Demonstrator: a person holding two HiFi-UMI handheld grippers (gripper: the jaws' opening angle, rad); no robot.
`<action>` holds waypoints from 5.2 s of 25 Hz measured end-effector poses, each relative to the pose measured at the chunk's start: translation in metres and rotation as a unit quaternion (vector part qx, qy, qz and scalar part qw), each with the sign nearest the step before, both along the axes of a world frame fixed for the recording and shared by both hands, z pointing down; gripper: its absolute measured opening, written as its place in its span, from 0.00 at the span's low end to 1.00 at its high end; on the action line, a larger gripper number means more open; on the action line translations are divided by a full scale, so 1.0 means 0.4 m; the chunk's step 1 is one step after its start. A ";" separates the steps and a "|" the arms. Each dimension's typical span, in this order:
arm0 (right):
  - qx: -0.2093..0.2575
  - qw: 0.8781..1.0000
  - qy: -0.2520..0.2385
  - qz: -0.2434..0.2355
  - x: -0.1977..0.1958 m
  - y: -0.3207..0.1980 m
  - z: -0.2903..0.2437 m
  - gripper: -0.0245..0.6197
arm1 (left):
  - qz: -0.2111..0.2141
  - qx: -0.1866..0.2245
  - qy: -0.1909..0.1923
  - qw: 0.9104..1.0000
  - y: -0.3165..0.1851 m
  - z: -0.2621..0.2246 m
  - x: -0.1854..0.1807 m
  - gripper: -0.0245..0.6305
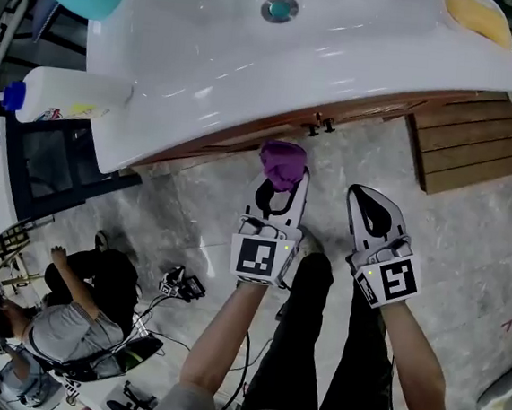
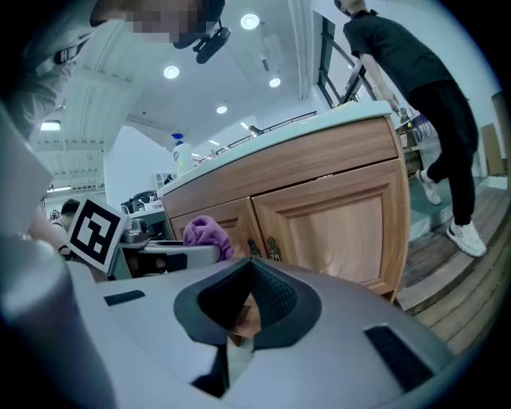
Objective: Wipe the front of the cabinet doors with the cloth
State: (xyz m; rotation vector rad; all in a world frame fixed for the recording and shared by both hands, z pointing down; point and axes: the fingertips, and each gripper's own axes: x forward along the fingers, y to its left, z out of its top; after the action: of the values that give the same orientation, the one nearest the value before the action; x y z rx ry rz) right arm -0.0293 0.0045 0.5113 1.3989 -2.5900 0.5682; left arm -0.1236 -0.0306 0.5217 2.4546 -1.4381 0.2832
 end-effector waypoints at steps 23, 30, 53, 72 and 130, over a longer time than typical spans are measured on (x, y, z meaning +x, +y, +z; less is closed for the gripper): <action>-0.008 0.999 0.006 -0.030 -0.187 -0.031 0.075 0.05 | -0.116 -0.055 -0.050 0.990 -0.017 0.230 -0.408 0.25; -0.014 1.000 0.009 -0.026 -0.191 -0.036 0.092 0.05 | -0.128 -0.072 -0.045 0.988 -0.041 0.271 -0.439 0.25; -0.020 1.000 0.007 0.010 -0.085 -0.030 0.096 0.05 | -0.160 -0.091 -0.026 0.983 -0.076 0.267 -0.392 0.25; -0.025 0.999 0.004 0.034 0.029 -0.035 0.099 0.05 | -0.148 -0.096 -0.013 0.984 -0.103 0.263 -0.266 0.25; -0.029 0.999 -0.012 -0.042 -0.194 -0.025 0.116 0.05 | -0.147 -0.130 -0.037 0.980 0.048 0.369 -0.408 0.25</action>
State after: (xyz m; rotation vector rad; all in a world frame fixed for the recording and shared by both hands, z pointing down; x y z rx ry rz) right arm -0.1068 -0.0057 0.5576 1.2668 -2.6143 0.6443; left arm -0.2868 -0.0113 0.6693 2.0147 -1.6520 0.4678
